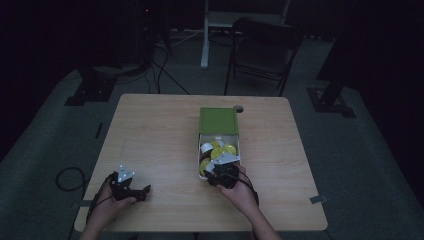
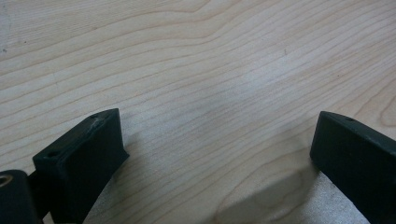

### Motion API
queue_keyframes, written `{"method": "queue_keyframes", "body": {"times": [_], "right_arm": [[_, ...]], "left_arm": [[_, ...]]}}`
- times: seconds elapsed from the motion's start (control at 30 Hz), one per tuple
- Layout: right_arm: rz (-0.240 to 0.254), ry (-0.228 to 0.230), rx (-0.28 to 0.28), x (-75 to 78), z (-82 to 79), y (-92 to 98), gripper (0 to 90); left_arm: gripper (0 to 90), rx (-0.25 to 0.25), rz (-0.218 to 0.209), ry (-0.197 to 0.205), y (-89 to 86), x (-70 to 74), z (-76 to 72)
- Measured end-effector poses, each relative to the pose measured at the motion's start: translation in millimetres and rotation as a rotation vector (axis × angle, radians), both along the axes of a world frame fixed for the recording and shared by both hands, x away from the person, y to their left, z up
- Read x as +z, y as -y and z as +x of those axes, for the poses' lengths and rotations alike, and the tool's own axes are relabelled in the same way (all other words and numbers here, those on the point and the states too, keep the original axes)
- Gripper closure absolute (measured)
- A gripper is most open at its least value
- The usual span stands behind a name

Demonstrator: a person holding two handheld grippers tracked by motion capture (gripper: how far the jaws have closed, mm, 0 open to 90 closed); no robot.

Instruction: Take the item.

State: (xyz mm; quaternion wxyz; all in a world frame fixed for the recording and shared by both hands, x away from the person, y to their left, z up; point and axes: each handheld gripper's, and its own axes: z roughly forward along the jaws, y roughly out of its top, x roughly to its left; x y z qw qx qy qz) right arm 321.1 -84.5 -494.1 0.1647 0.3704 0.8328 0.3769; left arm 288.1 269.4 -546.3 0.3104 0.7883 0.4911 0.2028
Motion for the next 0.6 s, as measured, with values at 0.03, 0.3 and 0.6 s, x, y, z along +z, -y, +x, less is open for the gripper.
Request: {"method": "queue_keyframes", "body": {"times": [0.03,0.3,0.6], "right_arm": [[-0.001,0.007,0.003,0.8,-0.3,0.0,54.8],[0.018,0.009,0.013,10.9,-2.6,7.1,57.2],[0.059,0.033,0.023,26.7,-7.3,15.1,57.2]], "left_arm": [[3.1,0.0,0.0,0.0,0.0,0.0,0.0],[3.0,0.0,0.0,0.001,0.0,-0.1,0.0],[3.1,0.001,-0.001,0.001,0.1,-0.1,0.0]]}}
